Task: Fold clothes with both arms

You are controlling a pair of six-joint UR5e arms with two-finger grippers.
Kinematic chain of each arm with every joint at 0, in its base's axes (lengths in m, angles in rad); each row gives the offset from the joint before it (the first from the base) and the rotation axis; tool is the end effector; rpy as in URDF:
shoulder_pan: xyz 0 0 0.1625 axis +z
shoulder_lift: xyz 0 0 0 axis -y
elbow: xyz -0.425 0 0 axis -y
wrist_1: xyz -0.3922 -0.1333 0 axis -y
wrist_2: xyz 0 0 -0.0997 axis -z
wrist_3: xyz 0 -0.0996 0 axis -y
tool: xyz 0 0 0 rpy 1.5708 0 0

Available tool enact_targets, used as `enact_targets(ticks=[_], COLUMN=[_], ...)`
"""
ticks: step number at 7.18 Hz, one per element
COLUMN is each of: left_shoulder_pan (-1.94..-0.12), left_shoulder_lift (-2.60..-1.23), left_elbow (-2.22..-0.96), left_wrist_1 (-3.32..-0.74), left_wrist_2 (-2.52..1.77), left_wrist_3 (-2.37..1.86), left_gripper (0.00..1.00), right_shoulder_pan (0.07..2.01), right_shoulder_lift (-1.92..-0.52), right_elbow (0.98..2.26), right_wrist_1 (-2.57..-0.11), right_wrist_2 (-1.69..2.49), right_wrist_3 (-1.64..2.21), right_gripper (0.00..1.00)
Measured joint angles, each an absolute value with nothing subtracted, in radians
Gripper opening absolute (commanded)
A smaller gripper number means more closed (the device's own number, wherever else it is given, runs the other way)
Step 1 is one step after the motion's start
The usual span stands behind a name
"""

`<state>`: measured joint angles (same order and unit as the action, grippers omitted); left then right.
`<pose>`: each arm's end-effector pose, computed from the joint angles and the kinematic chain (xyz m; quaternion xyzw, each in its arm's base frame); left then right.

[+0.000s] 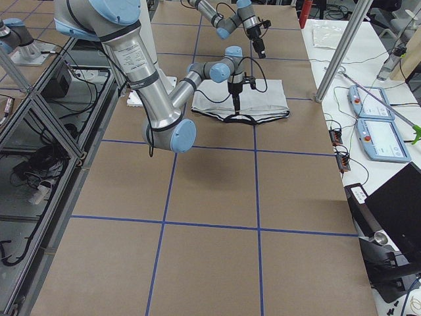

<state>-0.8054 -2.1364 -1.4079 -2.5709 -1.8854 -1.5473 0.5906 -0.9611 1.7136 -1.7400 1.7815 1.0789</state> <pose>0.4101 -0.5748 0.2851 0.1471 0.6316 -0.1941 0.7361 -0.4910 -0.4646 0.2692 0.0610 -0.2970 0.0168 0.9528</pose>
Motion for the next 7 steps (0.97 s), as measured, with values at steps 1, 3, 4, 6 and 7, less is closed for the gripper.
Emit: enact_targets(ticks=[1, 3, 4, 6, 7], left_shoulder_pan=[-0.805, -0.805, -0.805, -0.805, -0.805], left_shoulder_lift=[-2.135, -2.134, -2.134, -2.131, -2.13], left_elbow=[-1.406, -1.404, -1.404, -1.404, -1.404], left_wrist_1=[-2.571, -2.571, -2.571, -2.571, -2.571], left_wrist_2=[-1.885, -1.885, -1.885, -1.885, -1.885], left_wrist_3=[-1.547, -1.546, -1.546, -1.546, -1.546], left_gripper=[0.67, 0.67, 0.67, 0.67, 0.67], right_shoulder_pan=[0.546, 0.455, 0.407, 0.329, 0.307], right_shoulder_lift=[-0.966, -0.974, -0.988, -1.037, -1.057], right_elbow=[1.764, 1.836, 1.852, 1.86, 1.864], right_wrist_1=[-1.737, -1.726, -1.688, -1.593, -1.576], right_wrist_2=[1.783, 1.764, 1.72, 1.643, 1.626], right_wrist_3=[1.286, 1.717, 1.915, 2.183, 2.259], right_gripper=[1.0, 1.0, 0.99, 0.98, 0.98])
